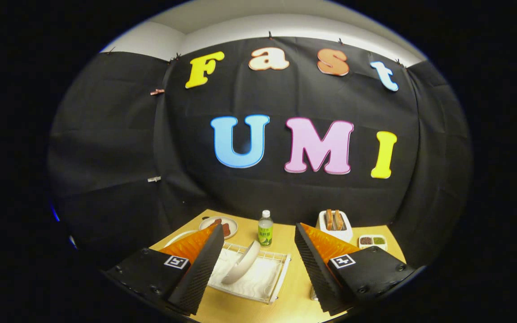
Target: Take the plate from the dish rack, then take the spoon from the basket and place it into the plate.
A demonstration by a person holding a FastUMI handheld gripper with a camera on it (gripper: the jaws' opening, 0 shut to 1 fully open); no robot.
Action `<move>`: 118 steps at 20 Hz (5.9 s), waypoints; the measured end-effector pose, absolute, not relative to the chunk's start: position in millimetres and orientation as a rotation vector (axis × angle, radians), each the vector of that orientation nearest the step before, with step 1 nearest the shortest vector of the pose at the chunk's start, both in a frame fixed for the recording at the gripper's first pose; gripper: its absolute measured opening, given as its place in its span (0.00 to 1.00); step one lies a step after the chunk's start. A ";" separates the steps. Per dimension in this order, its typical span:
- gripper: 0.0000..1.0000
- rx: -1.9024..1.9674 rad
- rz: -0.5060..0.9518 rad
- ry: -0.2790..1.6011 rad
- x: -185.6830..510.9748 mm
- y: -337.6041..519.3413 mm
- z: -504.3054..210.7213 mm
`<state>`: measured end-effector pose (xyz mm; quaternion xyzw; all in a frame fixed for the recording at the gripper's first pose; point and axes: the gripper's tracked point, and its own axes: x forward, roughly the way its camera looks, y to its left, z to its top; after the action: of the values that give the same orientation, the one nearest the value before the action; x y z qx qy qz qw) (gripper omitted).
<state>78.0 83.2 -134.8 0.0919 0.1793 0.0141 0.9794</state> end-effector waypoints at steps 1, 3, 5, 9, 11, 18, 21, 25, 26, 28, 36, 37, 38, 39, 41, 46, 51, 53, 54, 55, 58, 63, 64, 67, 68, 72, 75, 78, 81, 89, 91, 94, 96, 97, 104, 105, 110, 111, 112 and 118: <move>0.98 0.199 0.033 0.396 86.2 88.7 -149.9; 0.98 0.235 0.043 0.456 102.7 101.2 -175.1; 0.97 0.274 0.035 0.529 119.2 111.3 -207.7; 0.90 0.372 -0.041 0.683 139.7 127.0 -275.0; 0.82 0.402 -0.074 0.761 148.1 133.1 -308.5; 0.44 0.374 -0.195 0.897 158.6 145.4 -364.1; 0.37 0.350 -0.220 0.910 161.0 147.0 -360.8; 0.33 0.298 -0.237 0.927 167.9 139.8 -355.8; 0.34 0.275 -0.247 0.918 169.3 134.3 -351.9; 0.32 0.200 -0.256 0.890 176.5 122.0 -342.9; 0.26 0.015 -0.250 0.853 194.1 109.7 -323.1; 0.26 -0.005 -0.243 0.849 198.4 110.4 -319.5; 0.26 -0.016 -0.240 0.839 202.2 110.8 -314.8; 0.26 -0.020 -0.237 0.825 204.9 110.2 -308.5; 0.26 -0.008 -0.233 0.801 204.8 106.1 -297.5; 0.26 0.077 -0.177 0.763 182.1 91.3 -276.1; 0.26 0.220 -0.096 0.775 135.5 75.2 -262.0; 0.26 0.318 -0.055 0.781 114.0 73.0 -258.6; 0.26 0.347 -0.049 0.780 102.8 66.9 -257.5; 0.26 0.365 -0.053 0.778 91.8 59.1 -255.5; 0.26 0.417 -0.061 0.775 54.6 41.3 -251.3; 0.26 0.554 -0.082 0.806 -16.4 13.6 -261.5; 0.26 0.576 -0.088 0.824 -33.2 9.5 -269.2; 0.26 0.627 -0.115 0.895 -82.3 -0.3 -302.7; 0.26 0.648 -0.124 0.920 -97.6 -1.1 -315.8; 0.26 0.750 -0.156 0.997 -134.1 -0.5 -365.9; 0.26 0.794 -0.177 1.029 -141.2 -1.0 -398.4; 0.26 0.840 -0.226 1.039 -144.6 -7.2 -429.0; 0.26 0.884 -0.222 1.045 -140.3 0.2 -448.9; 0.30 1.009 -0.281 1.028 -137.9 3.6 -475.9; 0.31 0.999 -0.284 1.036 -135.5 1.5 -474.9; 0.37 0.954 -0.311 1.060 -140.1 -6.7 -480.4; 0.46 0.946 -0.331 1.057 -140.8 -13.7 -480.5; 0.47 0.947 -0.336 1.055 -141.0 -16.5 -479.3; 0.50 0.766 -0.303 1.042 -140.5 -41.7 -453.1; 0.50 0.723 -0.288 1.025 -137.1 -46.9 -445.1; 0.49 0.491 -0.191 0.933 -113.5 -74.2 -402.6; 0.49 0.439 -0.174 0.919 -107.5 -80.9 -396.4; 0.49 0.391 -0.154 0.906 -102.3 -86.9 -390.0; 0.49 0.308 -0.077 0.878 -71.9 -106.6 -379.9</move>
<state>-71.9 -106.6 -379.9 0.1486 0.4232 -0.0371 0.8930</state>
